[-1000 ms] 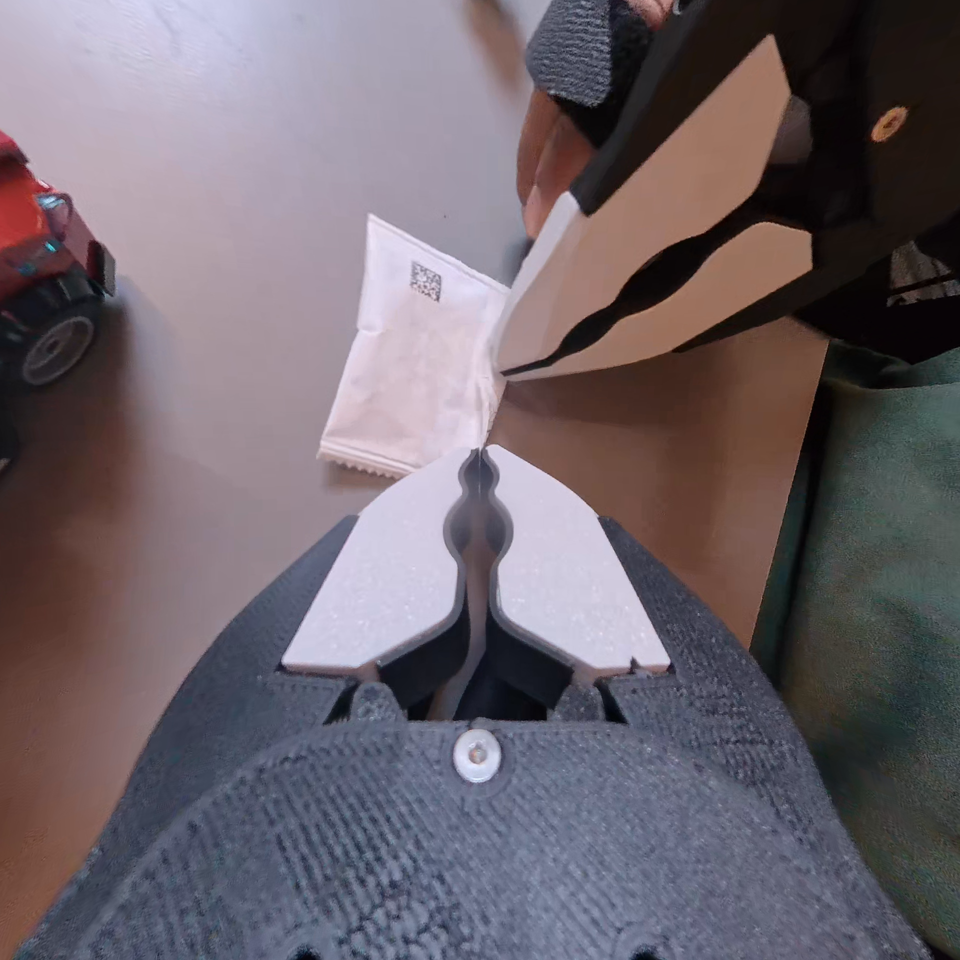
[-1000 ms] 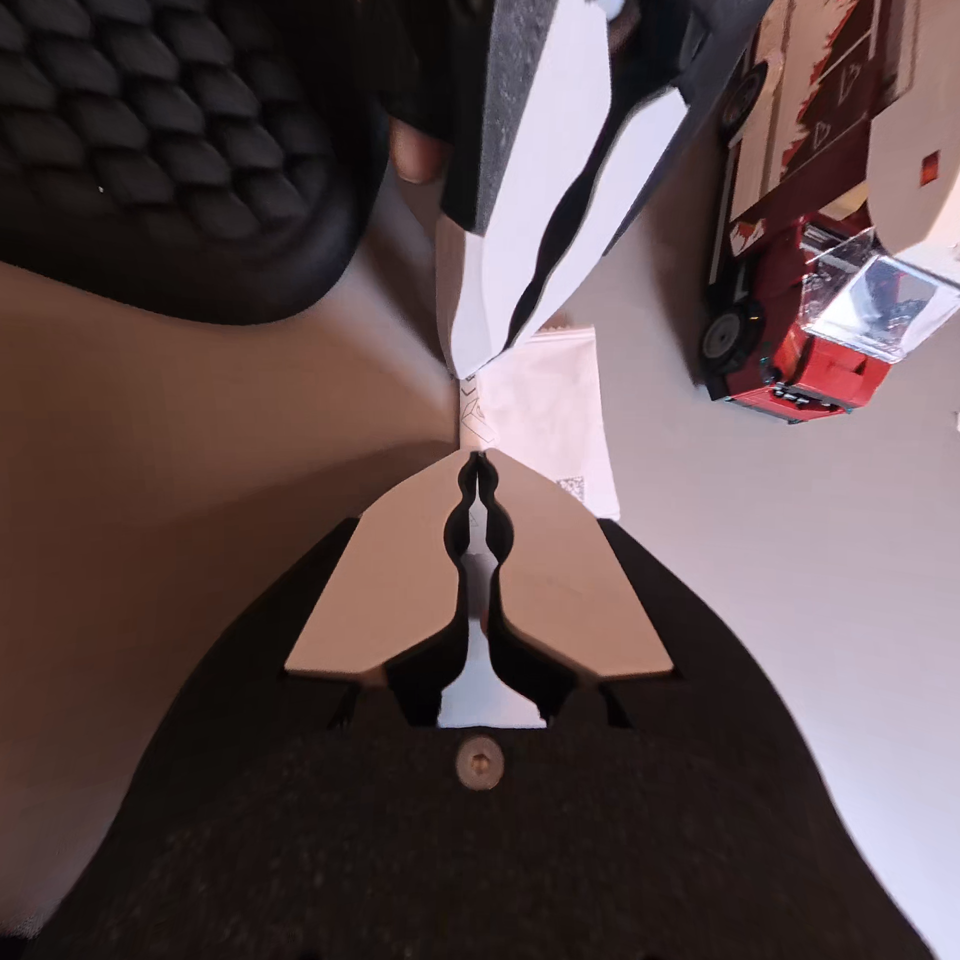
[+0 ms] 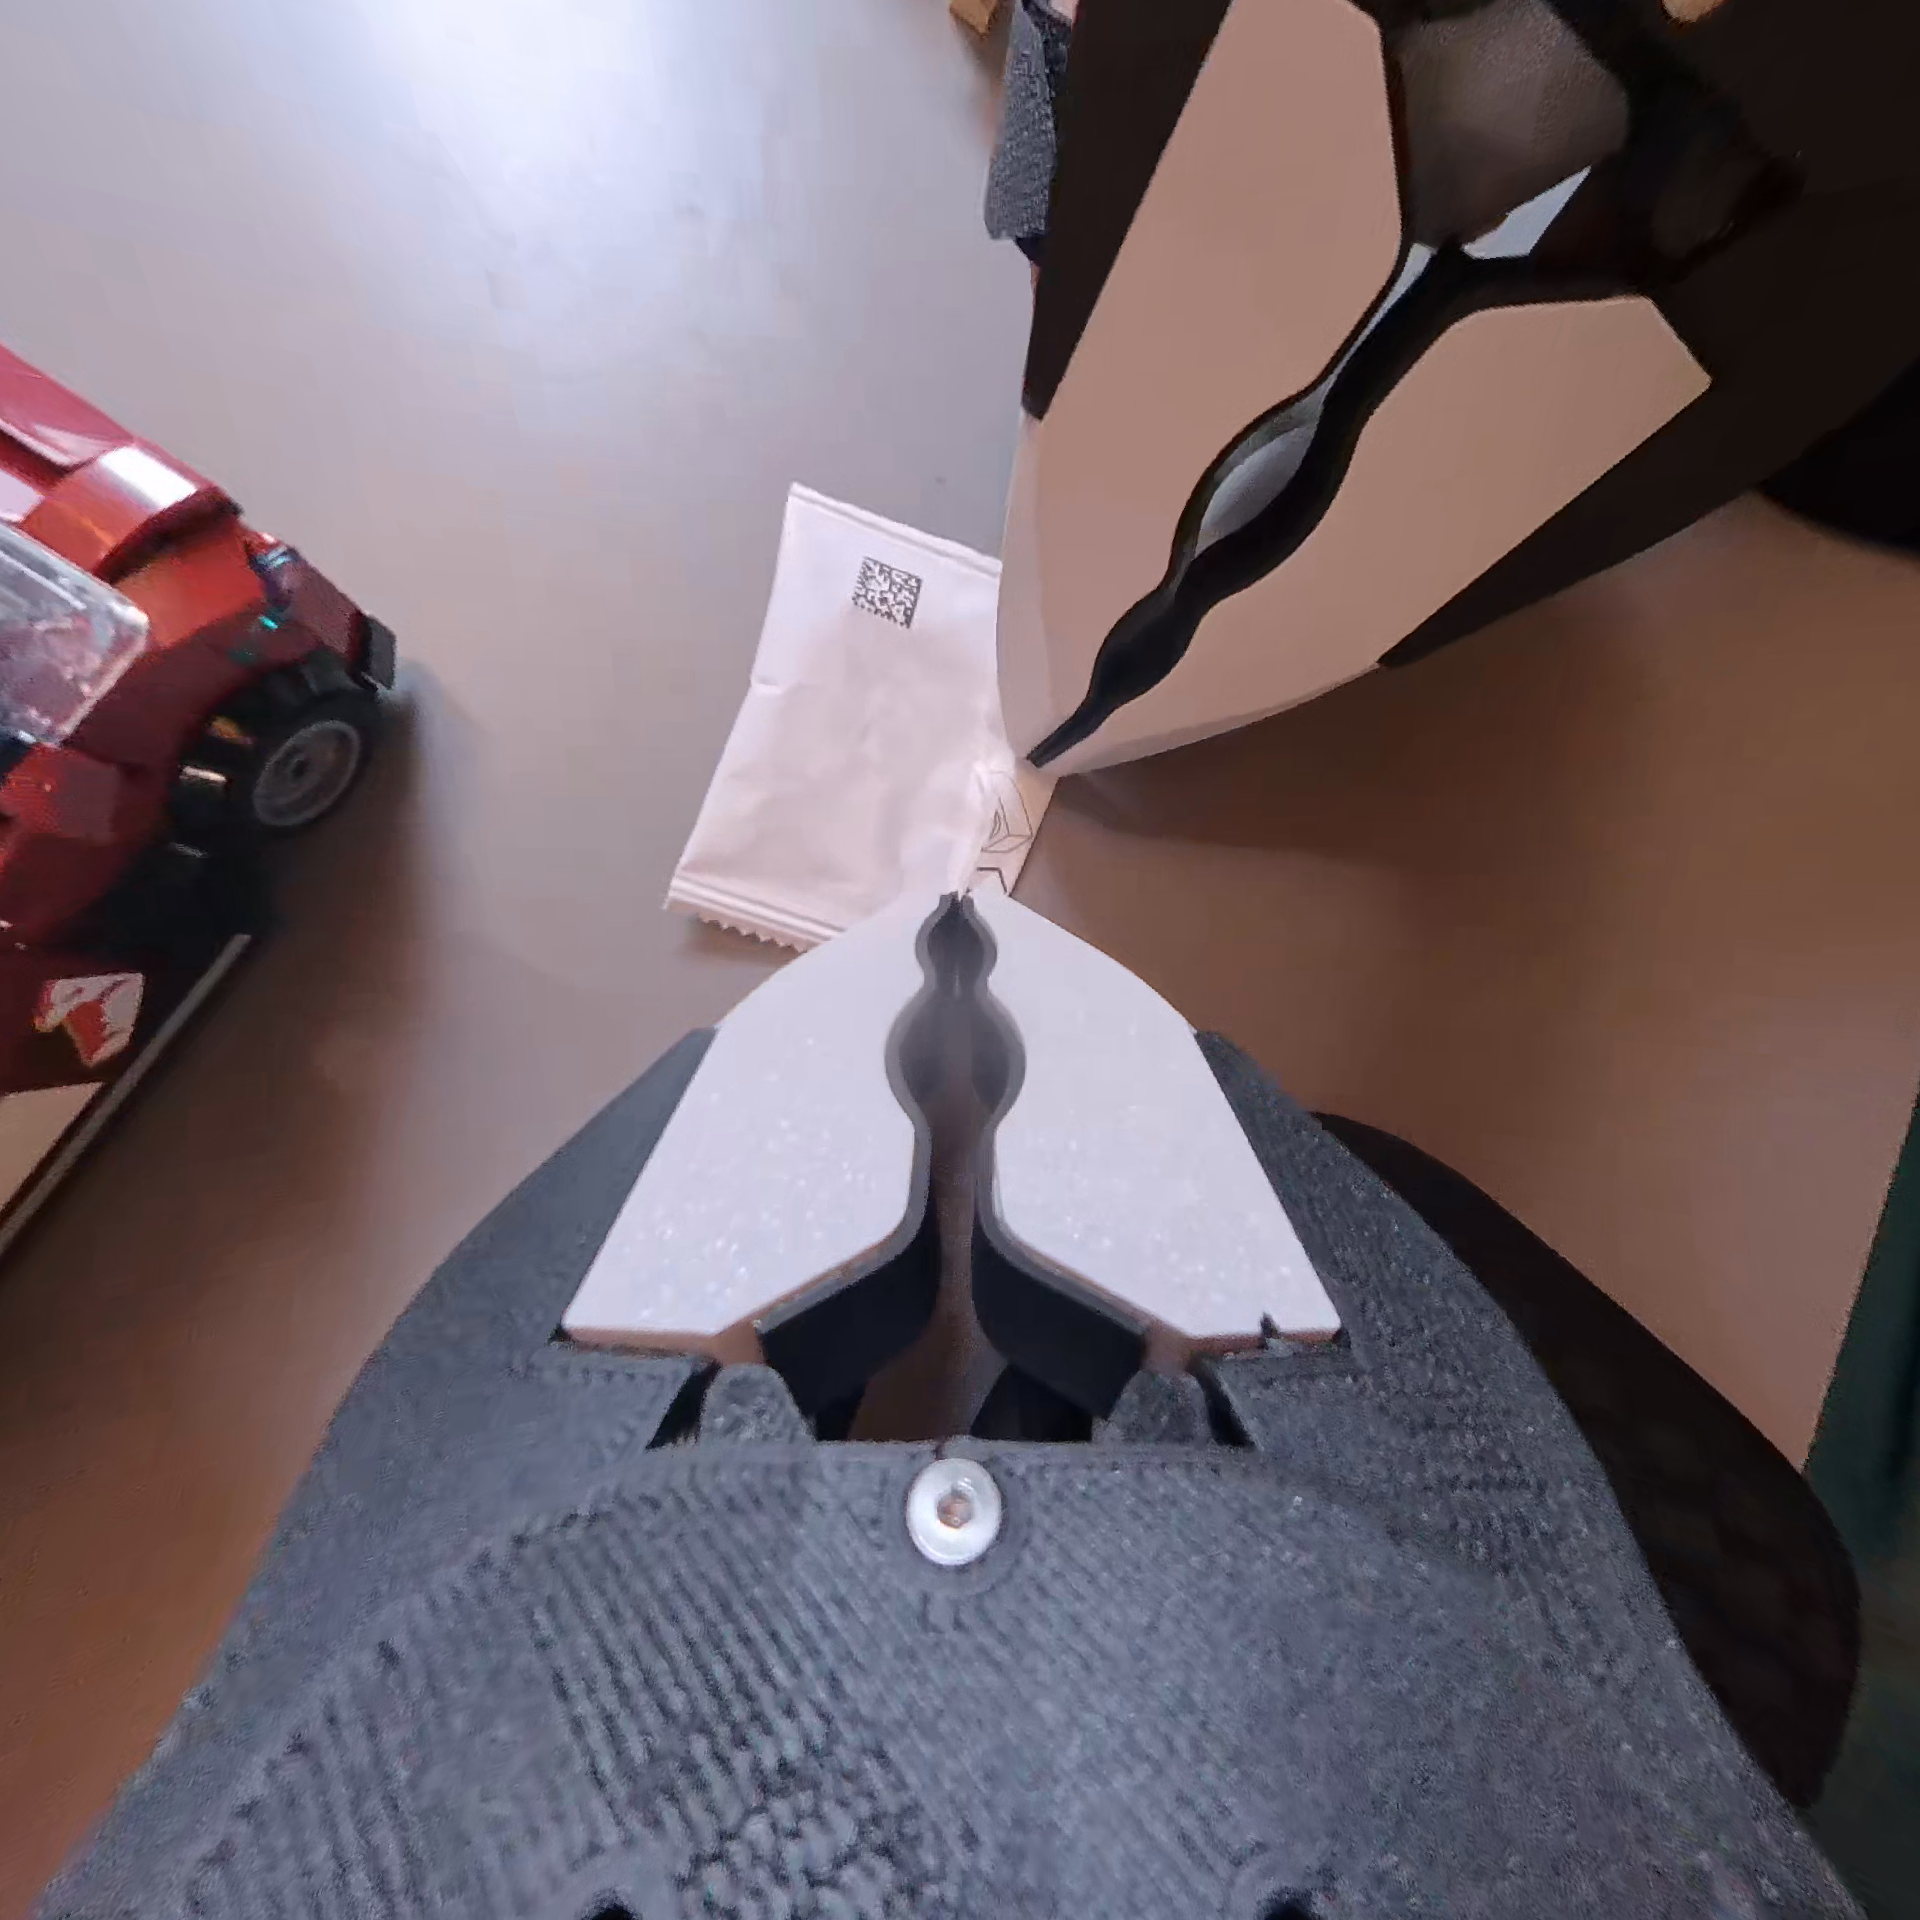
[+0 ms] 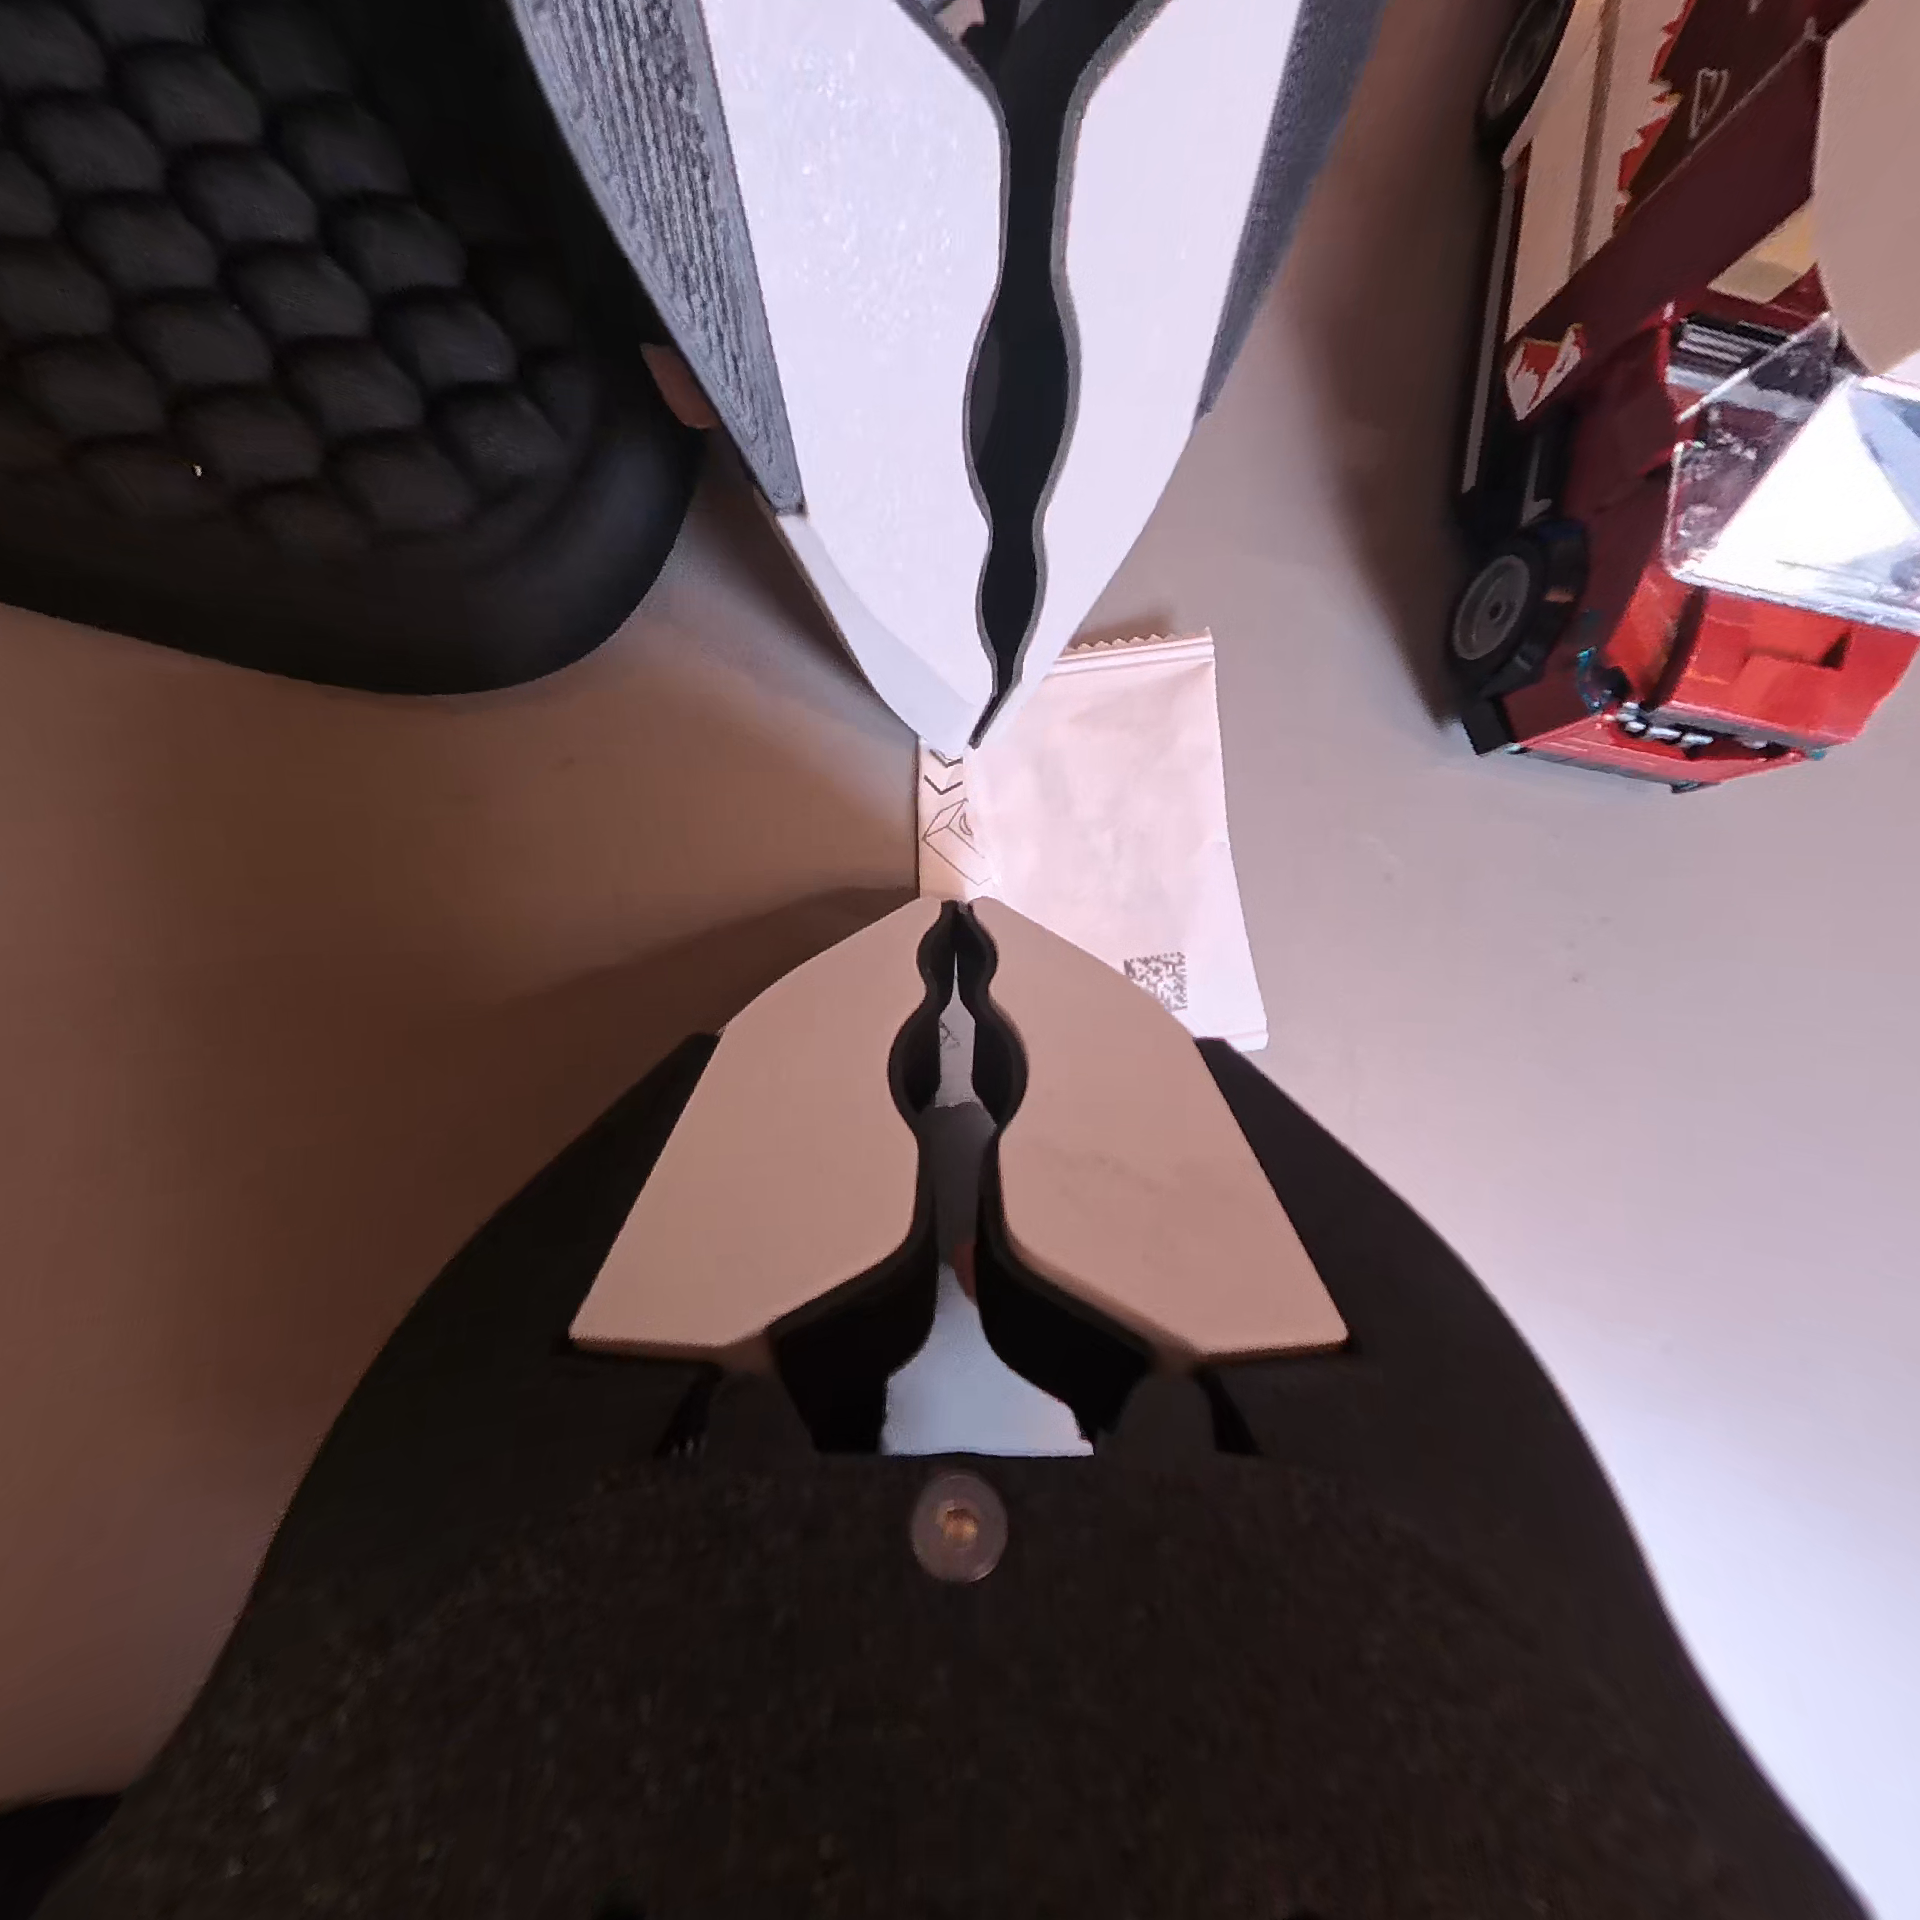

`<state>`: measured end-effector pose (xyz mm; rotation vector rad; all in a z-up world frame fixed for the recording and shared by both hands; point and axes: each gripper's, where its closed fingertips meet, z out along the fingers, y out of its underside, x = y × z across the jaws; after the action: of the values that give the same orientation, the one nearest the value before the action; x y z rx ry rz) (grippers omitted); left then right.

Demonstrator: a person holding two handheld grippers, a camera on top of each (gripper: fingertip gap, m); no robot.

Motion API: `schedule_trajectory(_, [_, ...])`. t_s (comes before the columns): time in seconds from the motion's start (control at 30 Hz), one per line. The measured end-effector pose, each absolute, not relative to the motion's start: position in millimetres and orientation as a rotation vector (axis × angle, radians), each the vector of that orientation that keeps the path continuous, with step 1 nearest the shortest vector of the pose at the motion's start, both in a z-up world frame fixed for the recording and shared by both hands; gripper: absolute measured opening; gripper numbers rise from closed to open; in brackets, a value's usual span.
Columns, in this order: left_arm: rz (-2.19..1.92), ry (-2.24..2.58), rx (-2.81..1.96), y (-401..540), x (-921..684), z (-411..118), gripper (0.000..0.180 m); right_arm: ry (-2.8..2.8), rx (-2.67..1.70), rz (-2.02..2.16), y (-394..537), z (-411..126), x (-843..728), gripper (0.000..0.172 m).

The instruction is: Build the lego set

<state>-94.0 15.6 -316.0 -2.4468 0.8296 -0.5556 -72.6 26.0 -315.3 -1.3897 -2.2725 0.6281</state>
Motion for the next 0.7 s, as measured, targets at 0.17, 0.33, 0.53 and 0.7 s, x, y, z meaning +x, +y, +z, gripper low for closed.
schedule_trajectory(0.17, [-0.483,0.848,-2.418,15.7,-94.1,-316.3,0.001,-2.244,-1.298,0.653,12.3,-305.8,-84.5,0.0])
schedule_trajectory(0.33, [-0.451,0.846,-2.392,15.7,-94.0,-316.3,0.001,-2.304,-1.298,0.587,14.2,-314.5,-89.3,0.0])
schedule_trajectory(0.53, [-0.417,0.881,-2.365,15.1,-94.1,-316.5,0.002,-2.333,-1.386,0.628,15.0,-316.5,-87.6,0.0])
schedule_trajectory(0.7, [-0.375,0.917,-2.329,14.0,-93.6,-316.7,0.002,-2.31,-1.38,0.632,18.7,-316.7,-79.6,0.0])
